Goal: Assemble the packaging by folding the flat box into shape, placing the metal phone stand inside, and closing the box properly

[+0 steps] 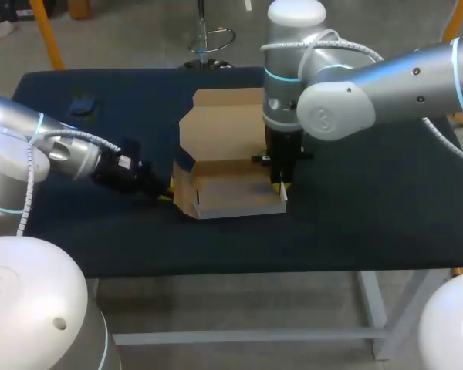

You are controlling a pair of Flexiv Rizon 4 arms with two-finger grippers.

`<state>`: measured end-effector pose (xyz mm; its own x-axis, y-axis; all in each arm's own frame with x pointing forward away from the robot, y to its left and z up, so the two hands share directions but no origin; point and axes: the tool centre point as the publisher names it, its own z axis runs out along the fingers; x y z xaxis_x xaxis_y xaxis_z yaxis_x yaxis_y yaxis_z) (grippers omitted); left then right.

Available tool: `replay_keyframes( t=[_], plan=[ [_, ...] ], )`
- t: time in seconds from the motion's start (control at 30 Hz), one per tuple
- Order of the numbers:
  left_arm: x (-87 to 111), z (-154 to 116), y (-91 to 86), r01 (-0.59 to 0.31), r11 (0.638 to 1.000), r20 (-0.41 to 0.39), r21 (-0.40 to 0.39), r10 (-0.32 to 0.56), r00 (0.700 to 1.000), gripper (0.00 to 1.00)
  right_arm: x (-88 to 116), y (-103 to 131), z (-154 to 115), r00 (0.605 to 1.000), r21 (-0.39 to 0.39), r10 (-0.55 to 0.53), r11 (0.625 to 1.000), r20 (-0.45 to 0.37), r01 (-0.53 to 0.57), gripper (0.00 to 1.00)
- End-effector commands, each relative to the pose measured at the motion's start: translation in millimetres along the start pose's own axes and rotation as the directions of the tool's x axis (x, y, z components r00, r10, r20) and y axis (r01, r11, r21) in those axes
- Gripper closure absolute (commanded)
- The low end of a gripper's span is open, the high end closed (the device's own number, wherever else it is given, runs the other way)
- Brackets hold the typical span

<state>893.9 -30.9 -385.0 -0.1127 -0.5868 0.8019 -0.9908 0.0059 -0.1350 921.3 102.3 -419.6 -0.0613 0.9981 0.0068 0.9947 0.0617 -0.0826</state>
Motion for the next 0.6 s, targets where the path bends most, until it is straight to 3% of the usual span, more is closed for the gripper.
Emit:
replay_keyframes(
  t=[0.03,0.33,0.6],
  plan=[
    [-0.4,2,4.1,0.008,1.0,-0.033,0.029,-0.007,0.999,0.68,1,1,0,1.0,0.004,-0.001,1.0,0.002,0.001,1.0],
    [6.8,6,3.3,0.039,0.997,-0.156,0.059,-0.029,0.987,0.67,1,1,0,1.0,0.004,-0.001,1.0,0.002,0.001,1.0],
    [13.6,9,-0.3,0.068,0.994,-0.227,0.082,-0.048,0.973,0.61,1,1,0,1.0,0.004,-0.001,1.0,0.002,0.001,1.0]
  ],
)
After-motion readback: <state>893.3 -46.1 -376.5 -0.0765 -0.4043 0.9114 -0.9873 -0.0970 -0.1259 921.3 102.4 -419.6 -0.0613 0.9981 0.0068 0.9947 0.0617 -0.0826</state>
